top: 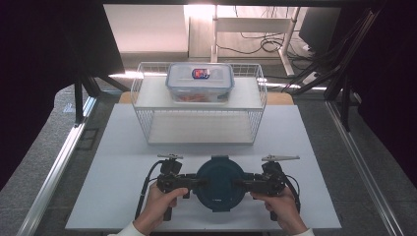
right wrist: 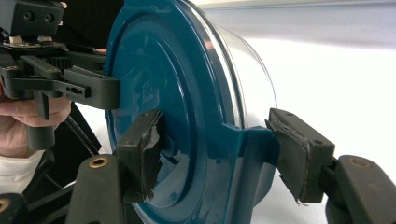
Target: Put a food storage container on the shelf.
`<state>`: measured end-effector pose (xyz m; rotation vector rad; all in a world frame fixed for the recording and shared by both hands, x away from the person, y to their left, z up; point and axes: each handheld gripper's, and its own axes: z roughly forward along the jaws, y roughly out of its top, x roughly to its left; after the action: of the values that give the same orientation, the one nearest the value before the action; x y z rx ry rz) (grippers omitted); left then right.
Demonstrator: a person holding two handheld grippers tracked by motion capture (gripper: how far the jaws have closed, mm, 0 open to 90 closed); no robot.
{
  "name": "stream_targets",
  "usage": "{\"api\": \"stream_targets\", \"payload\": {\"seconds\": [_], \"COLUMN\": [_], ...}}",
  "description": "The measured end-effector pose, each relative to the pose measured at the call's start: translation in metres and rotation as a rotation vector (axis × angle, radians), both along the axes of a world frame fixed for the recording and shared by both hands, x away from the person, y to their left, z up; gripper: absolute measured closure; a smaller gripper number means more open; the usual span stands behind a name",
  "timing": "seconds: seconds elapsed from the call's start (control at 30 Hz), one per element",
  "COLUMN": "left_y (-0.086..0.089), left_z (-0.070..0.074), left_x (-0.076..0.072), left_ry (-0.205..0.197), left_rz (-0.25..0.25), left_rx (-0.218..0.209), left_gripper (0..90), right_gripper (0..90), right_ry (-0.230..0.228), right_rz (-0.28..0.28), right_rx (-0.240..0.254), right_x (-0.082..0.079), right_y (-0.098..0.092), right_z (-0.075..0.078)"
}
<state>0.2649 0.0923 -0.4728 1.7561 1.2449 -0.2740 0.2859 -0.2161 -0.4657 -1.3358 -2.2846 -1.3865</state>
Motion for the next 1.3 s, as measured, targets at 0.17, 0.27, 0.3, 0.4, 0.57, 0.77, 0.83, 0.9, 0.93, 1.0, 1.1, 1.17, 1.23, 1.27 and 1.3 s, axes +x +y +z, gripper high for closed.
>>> {"api": "stream_targets", "payload": {"seconds": [0.17,0.27,0.3,0.4,0.57,0.77,0.83,0.9,0.93,1.0,1.1,1.17,1.23,1.27,1.3], "left_y": [0.001,0.003,0.003,0.005,0.010,0.015,0.017,0.019,0.020,0.022,0.024,0.027,0.029,0.030,0.031], "left_z": [0.003,0.005,0.005,0.008,0.013,0.025,0.029,0.036,0.039,0.045,0.052,0.057,0.063,0.065,0.067], "left_x": [0.001,0.002,0.002,0.003,0.007,0.011,0.012,0.014,0.014,0.016,0.018,0.020,0.022,0.023,0.023], "left_ry": [-0.010,-0.014,-0.015,-0.024,-0.029,-0.042,-0.049,-0.060,-0.067,-0.077,-0.087,-0.095,-0.105,-0.110,-0.114], "left_rz": [0.003,0.005,0.005,0.010,0.015,0.019,0.024,0.028,0.029,0.030,0.034,0.037,0.040,0.042,0.041], "left_rx": [0.000,-0.001,-0.001,0.006,-0.005,-0.010,-0.013,-0.014,-0.012,-0.007,-0.005,-0.008,-0.005,-0.004,-0.003], "left_gripper": [37.7,37.5,37.5,36.9,36.8,36.8,36.8,36.8,36.8,36.8,36.8,36.8,36.8,36.8,36.8], "right_gripper": [36.8,36.7,36.7,36.7,36.8,36.8,36.7,36.7,36.8,36.8,36.8,36.8,36.8,36.8,36.7], "right_ry": [-0.017,-0.023,-0.027,-0.040,-0.053,-0.070,-0.085,-0.096,-0.104,-0.112,-0.122,-0.130,-0.140,-0.146,-0.151], "right_rz": [0.010,0.017,0.018,0.026,0.033,0.041,0.044,0.044,0.046,0.048,0.052,0.052,0.054,0.055,0.057], "right_rx": [-0.009,-0.017,-0.020,-0.027,-0.037,-0.042,-0.045,-0.045,-0.044,-0.041,-0.039,-0.038,-0.037,-0.035,-0.035], "right_x": [0.002,0.003,0.004,0.007,0.012,0.017,0.019,0.021,0.022,0.024,0.027,0.029,0.031,0.033,0.034], "right_y": [0.001,0.003,0.004,0.007,0.012,0.018,0.019,0.021,0.022,0.025,0.027,0.029,0.032,0.033,0.034], "right_z": [0.005,0.007,0.009,0.013,0.020,0.033,0.037,0.043,0.047,0.052,0.060,0.064,0.070,0.073,0.075]}}
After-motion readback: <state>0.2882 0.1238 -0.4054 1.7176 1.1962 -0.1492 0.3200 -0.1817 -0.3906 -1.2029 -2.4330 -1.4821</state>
